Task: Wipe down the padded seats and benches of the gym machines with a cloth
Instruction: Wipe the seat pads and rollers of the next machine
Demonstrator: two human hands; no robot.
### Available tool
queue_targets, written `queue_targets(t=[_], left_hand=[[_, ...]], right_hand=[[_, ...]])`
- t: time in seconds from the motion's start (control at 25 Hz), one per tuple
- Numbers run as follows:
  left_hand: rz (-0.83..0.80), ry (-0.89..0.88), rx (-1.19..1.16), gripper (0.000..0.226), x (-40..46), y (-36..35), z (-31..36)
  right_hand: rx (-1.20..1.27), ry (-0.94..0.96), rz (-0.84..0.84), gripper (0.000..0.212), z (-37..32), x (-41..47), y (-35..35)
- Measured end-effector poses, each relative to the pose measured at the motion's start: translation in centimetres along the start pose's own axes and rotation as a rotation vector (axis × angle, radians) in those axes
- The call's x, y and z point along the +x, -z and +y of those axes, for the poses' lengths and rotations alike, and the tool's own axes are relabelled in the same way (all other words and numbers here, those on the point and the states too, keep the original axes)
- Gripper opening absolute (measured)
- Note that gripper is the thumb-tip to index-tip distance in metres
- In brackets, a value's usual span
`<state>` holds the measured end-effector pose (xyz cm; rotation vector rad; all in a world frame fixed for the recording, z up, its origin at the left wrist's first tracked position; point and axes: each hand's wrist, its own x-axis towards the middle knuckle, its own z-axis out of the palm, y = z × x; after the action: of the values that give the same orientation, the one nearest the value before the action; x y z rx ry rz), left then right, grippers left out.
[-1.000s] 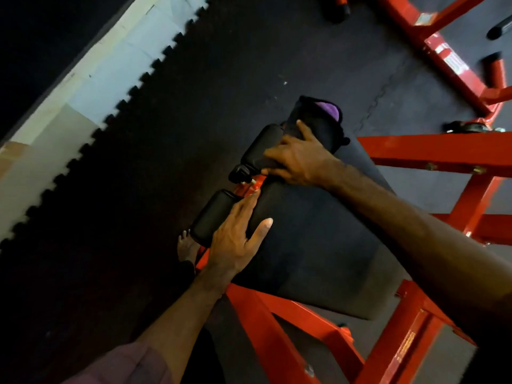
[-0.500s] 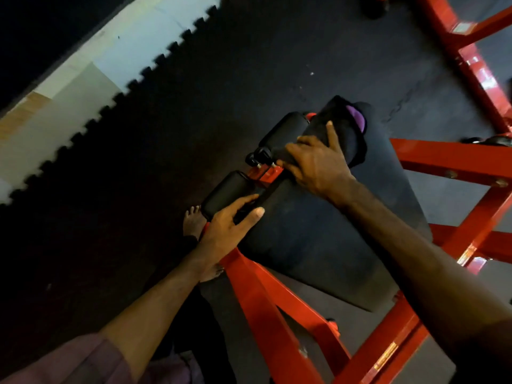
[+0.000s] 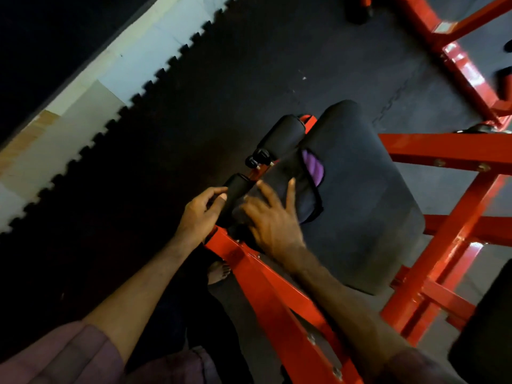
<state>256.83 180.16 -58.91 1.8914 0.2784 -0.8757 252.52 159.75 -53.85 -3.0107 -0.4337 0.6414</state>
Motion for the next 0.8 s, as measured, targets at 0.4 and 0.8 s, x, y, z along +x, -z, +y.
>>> queue_targets(t=[0.4,0.8], left_hand=[[-0.086,-0.165,0.128,0.027,-4.8,1.4,7.7],[-0.446,-0.504,0.262,0.027,-11.7,-12.1,20.5]], right_hand=[[0.162,0.036,-0.184,0.018,-6.7,-8.3,2.6],[0.172,-0.678,0.101,0.060,9.5,-26.2,19.5]])
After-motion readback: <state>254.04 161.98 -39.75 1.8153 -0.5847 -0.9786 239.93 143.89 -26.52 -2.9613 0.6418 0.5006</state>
